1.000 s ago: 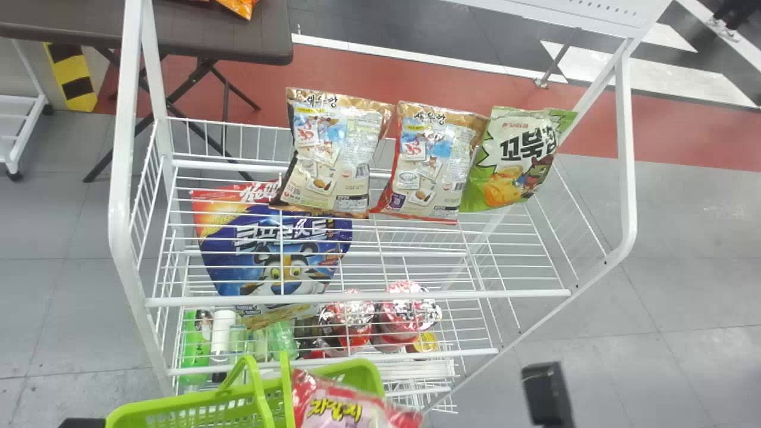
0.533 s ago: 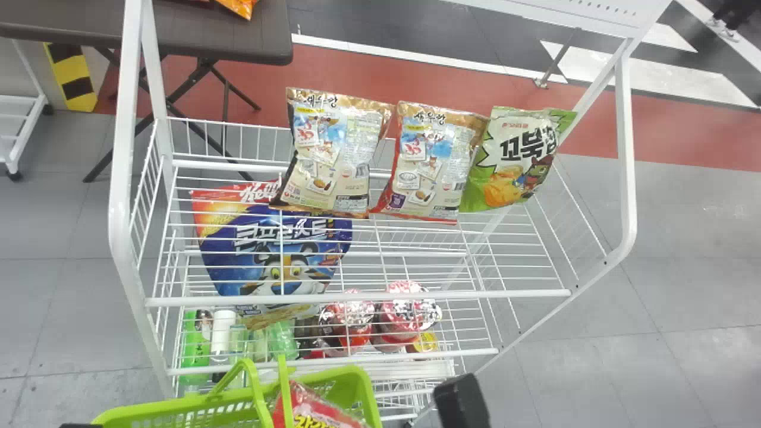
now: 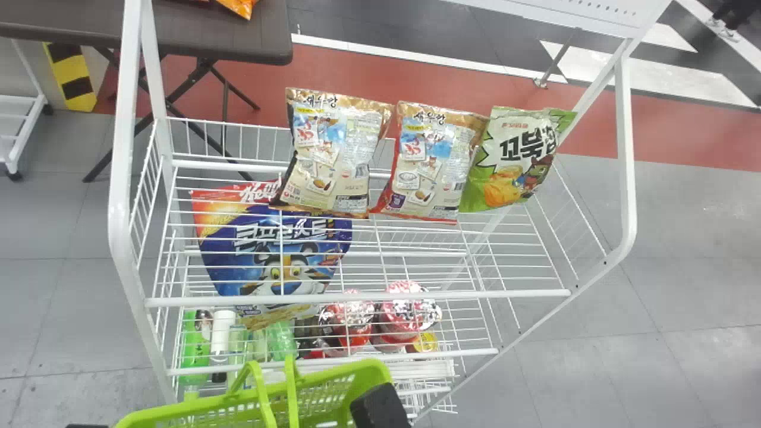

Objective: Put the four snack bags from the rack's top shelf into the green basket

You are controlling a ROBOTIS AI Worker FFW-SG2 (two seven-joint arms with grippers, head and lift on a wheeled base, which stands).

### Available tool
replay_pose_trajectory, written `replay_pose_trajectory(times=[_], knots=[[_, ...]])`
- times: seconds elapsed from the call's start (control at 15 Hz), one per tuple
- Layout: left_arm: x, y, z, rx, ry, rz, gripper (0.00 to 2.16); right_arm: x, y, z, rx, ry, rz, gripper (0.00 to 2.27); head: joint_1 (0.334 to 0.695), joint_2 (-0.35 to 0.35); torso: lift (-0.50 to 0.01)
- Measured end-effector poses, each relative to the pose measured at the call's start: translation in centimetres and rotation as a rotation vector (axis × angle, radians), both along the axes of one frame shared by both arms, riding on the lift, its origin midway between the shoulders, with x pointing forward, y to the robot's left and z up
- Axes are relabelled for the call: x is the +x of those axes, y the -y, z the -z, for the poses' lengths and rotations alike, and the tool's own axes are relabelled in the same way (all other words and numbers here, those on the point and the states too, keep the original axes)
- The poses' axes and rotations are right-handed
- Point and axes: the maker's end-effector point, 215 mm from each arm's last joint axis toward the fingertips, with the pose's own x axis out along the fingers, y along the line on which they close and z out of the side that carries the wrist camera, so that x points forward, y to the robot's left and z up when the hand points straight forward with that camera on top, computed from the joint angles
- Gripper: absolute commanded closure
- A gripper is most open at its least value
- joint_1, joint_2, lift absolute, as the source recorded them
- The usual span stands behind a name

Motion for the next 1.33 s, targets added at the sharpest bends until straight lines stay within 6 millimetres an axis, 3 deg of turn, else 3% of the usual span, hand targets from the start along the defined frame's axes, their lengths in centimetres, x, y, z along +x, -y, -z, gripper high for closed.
replay_pose_trajectory(times=[0.07, 0.2, 0.4, 0.53, 0.73, 0.87, 1.0, 1.13, 1.33], knots=[[0.0, -0.1, 0.0, 0.001, 0.000, 0.000, 1.54, 0.7, -0.4, -0.3, 0.013, 0.033, -0.004, 0.06, 0.695, -0.350, 0.000], [0.1, -0.2, 0.1, 0.004, -0.001, -0.001, 1.54, 3.5, -0.1, -2.9, 0.058, 0.161, 0.018, 0.06, 0.695, -0.350, 0.000], [0.0, -0.1, 0.1, 0.002, -0.003, 0.000, 1.54, 9.9, 2.2, -10.7, 0.192, 0.437, 0.124, 0.08, 0.695, -0.350, 0.000], [-0.1, -0.1, 0.1, 0.001, -0.005, 0.000, 1.54, 13.7, 5.0, -16.8, 0.278, 0.640, 0.210, 0.09, 0.695, -0.350, 0.000], [-0.3, 0.1, 0.1, 0.000, -0.006, 0.003, 1.54, 18.8, 8.8, -23.8, 0.310, 0.950, 0.302, 0.09, 0.695, -0.350, 0.000], [-0.5, 0.3, 0.0, -0.001, -0.004, 0.010, 1.54, 22.0, 10.3, -25.1, 0.268, 1.071, 0.357, 0.09, 0.695, -0.350, 0.000], [-0.7, 0.3, 0.0, -0.003, -0.005, 0.016, 1.54, 25.2, 10.7, -25.1, 0.214, 1.149, 0.417, 0.09, 0.695, -0.350, 0.000], [-0.8, 0.2, 0.1, -0.002, -0.009, 0.023, 1.54, 28.5, 10.1, -24.6, 0.167, 1.196, 0.457, 0.09, 0.695, -0.350, 0.000], [-1.1, 0.1, 0.1, -0.007, -0.014, 0.033, 1.54, 32.7, 7.7, -23.5, 0.127, 1.208, 0.433, 0.09, 0.695, -0.350, 0.000]])
